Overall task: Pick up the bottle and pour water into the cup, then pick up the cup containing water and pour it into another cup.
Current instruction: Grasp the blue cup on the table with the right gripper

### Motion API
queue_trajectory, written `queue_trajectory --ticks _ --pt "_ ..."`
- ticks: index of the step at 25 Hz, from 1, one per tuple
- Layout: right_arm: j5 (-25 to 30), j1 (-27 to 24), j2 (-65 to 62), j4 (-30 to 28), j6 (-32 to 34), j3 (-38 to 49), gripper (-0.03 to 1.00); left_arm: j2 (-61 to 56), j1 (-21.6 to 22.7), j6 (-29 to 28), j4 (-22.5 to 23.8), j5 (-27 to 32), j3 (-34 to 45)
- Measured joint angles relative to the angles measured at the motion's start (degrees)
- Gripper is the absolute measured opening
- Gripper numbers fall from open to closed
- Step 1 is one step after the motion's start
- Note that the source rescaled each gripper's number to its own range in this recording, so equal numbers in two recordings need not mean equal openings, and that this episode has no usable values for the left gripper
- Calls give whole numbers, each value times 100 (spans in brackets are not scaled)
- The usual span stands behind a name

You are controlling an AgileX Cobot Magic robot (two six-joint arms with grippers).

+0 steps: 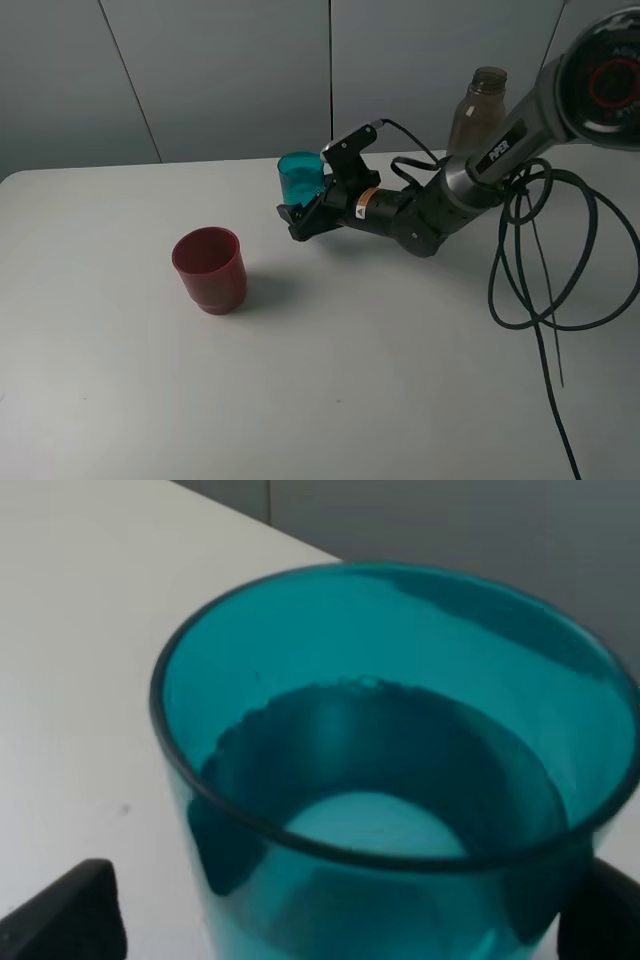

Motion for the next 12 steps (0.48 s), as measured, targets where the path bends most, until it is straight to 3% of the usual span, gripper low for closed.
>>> queue_trajectory --ticks 12 --pt "-27 0 284 112 -41 -470 80 0 0 0 0 0 0"
